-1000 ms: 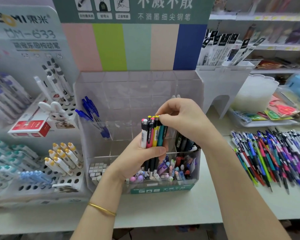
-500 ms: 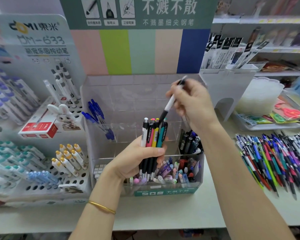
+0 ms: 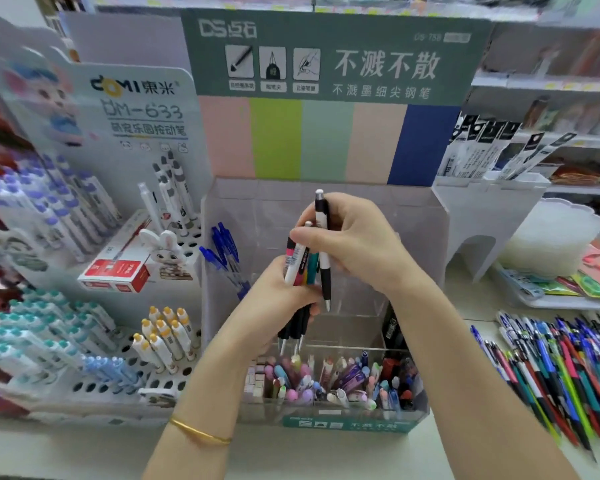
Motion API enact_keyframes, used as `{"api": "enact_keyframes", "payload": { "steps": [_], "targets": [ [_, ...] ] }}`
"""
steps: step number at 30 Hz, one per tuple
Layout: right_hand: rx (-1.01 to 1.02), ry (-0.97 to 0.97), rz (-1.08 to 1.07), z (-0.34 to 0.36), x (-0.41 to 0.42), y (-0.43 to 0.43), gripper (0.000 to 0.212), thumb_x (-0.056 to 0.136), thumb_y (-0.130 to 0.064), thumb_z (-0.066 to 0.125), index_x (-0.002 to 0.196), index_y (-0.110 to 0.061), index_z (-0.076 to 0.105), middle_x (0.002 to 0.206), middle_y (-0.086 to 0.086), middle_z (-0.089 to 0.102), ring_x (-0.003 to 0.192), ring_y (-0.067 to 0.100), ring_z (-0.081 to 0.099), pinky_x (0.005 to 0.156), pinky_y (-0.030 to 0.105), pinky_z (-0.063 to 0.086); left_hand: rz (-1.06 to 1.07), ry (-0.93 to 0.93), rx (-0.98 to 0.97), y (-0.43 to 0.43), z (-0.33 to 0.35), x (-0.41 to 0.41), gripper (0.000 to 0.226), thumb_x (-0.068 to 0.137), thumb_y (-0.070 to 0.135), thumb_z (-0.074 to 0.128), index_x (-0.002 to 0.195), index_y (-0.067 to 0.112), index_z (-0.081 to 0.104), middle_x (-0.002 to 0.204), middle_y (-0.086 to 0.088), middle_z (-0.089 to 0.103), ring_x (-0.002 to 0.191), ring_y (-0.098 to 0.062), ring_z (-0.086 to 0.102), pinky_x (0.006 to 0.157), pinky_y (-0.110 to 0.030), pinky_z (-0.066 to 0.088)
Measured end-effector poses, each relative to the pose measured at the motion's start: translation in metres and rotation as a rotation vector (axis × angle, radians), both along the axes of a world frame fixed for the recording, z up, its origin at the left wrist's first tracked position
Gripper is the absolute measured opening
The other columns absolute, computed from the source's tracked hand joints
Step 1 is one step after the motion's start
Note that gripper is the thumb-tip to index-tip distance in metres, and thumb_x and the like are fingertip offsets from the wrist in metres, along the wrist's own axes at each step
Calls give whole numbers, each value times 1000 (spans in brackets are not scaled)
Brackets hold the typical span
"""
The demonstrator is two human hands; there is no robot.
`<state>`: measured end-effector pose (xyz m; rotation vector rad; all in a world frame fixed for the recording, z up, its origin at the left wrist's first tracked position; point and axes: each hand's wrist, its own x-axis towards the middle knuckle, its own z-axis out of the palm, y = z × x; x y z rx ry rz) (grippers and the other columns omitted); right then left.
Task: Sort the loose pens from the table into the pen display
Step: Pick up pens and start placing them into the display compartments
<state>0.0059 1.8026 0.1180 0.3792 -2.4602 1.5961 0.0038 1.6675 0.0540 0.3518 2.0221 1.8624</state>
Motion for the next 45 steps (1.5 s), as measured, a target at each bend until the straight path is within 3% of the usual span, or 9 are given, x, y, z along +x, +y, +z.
{"api": "enact_keyframes", "payload": {
  "steps": [6, 10, 14, 19, 26, 35, 38, 40, 45],
  "targets": [
    [-240, 203, -145, 44, -46, -11, 18, 94, -16, 60, 81, -11, 48, 63, 14, 53, 36, 9, 43, 35, 22, 35, 9, -105, 126, -49, 1, -13, 43, 85, 9, 67, 122, 2, 47, 68, -3, 58, 64, -15, 55, 63, -31, 47],
    [-293, 365, -246, 49, -82, -45, 24, 94, -16, 57, 76, -19, 41, 60, 8, 51, 44, 17, 48, 43, 29, 41, 61, -114, 249, -64, 9, -19, 38, 74, 13, 67, 106, 1, 50, 65, -4, 54, 59, -17, 52, 60, -33, 45],
    [63, 393, -276, 45, -112, -78, 18, 93, -13, 55, 82, -19, 42, 69, -7, 49, 67, 17, 47, 63, 33, 42, 129, -169, 379, -71, 12, -22, 34, 73, 10, 65, 101, 6, 46, 67, -3, 51, 54, -14, 49, 52, -28, 43],
    [341, 330, -271, 47, -126, -103, 7, 92, -11, 51, 87, -12, 46, 93, 9, 63, 88, 29, 58, 76, 41, 49, 166, -208, 539, -71, 14, -23, 27, 79, 10, 70, 81, 10, 43, 60, 2, 45, 42, -8, 39, 41, -19, 35],
    [574, 51, -151, 38, -139, -108, 29, 87, -5, 53, 65, -16, 36, 69, 1, 43, 75, 25, 45, 54, 30, 30, 124, -135, 580, -75, 11, -27, 21, 79, 10, 64, 90, 8, 46, 67, -1, 50, 46, -9, 43, 46, -22, 40],
    [36, 112, -105, 25, -102, -74, 25, 86, -5, 65, 110, -8, 57, 87, 2, 58, 76, 23, 65, 60, 31, 58, -70, -163, 751, -74, 12, -28, 32, 74, 3, 59, 103, 9, 46, 82, -5, 55, 57, -11, 48, 55, -24, 46],
    [-40, 86, -49, 25, -79, -64, 4, 91, -9, 60, 92, -8, 63, 72, 4, 62, 53, 14, 61, 47, 27, 52, -118, -152, 772, -69, 14, -27, 32, 78, 3, 56, 108, 7, 49, 84, -4, 55, 58, -11, 49, 58, -24, 47],
    [-39, -41, 62, 25, -66, -60, 14, 91, -20, 62, 88, -8, 68, 59, -2, 59, 43, 6, 51, 43, 22, 43, -140, -138, 780, -66, 15, -26, 35, 79, 3, 54, 114, 6, 51, 85, -5, 55, 59, -11, 49, 59, -25, 46],
    [-103, -169, 231, 21, -48, -51, 19, 84, -11, 70, 93, 5, 65, 61, 10, 57, 49, 20, 46, 41, 21, 30, -91, -82, 715, -61, 17, -19, 26, 79, 9, 59, 102, 0, 53, 88, -6, 61, 62, -13, 53, 59, -26, 47]
  ]
}}
